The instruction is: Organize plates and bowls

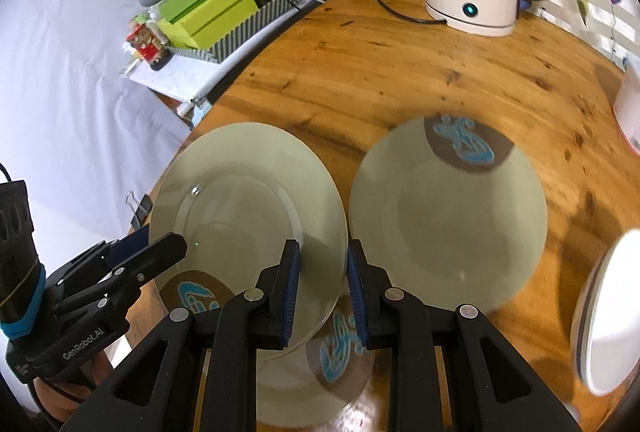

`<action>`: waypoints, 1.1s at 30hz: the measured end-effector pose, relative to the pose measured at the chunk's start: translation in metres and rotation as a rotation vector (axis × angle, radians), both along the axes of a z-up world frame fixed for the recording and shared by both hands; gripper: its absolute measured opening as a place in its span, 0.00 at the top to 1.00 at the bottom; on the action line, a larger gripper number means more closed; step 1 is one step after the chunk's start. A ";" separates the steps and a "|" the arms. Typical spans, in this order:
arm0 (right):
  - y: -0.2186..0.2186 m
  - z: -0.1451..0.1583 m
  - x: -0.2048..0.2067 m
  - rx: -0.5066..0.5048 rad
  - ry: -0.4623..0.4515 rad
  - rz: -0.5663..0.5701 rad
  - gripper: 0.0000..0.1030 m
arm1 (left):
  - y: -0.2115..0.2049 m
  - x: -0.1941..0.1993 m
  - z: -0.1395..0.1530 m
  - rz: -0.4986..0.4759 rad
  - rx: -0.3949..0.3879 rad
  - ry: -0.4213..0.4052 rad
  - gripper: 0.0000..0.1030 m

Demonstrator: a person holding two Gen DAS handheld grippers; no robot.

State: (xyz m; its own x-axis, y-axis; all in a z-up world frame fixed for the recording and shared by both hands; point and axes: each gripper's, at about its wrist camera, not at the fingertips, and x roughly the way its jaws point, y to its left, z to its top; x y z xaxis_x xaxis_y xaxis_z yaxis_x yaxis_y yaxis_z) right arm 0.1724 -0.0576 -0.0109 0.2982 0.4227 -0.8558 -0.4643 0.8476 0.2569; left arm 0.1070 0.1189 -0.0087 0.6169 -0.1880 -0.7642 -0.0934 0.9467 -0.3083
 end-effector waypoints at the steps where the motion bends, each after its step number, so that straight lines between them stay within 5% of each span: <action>1: -0.003 -0.001 -0.004 0.001 0.002 -0.004 0.78 | -0.002 -0.002 0.000 -0.002 0.000 0.002 0.60; 33: -0.036 -0.030 -0.048 -0.025 0.047 -0.038 0.77 | -0.037 -0.038 -0.021 -0.037 0.044 0.070 0.60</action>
State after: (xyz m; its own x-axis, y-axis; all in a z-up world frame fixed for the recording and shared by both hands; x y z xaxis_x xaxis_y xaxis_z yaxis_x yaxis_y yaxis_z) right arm 0.1240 -0.0933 -0.0408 0.2725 0.3905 -0.8794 -0.4199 0.8706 0.2565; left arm 0.0695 0.0821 -0.0301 0.5550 -0.1747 -0.8133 -0.0779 0.9625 -0.2599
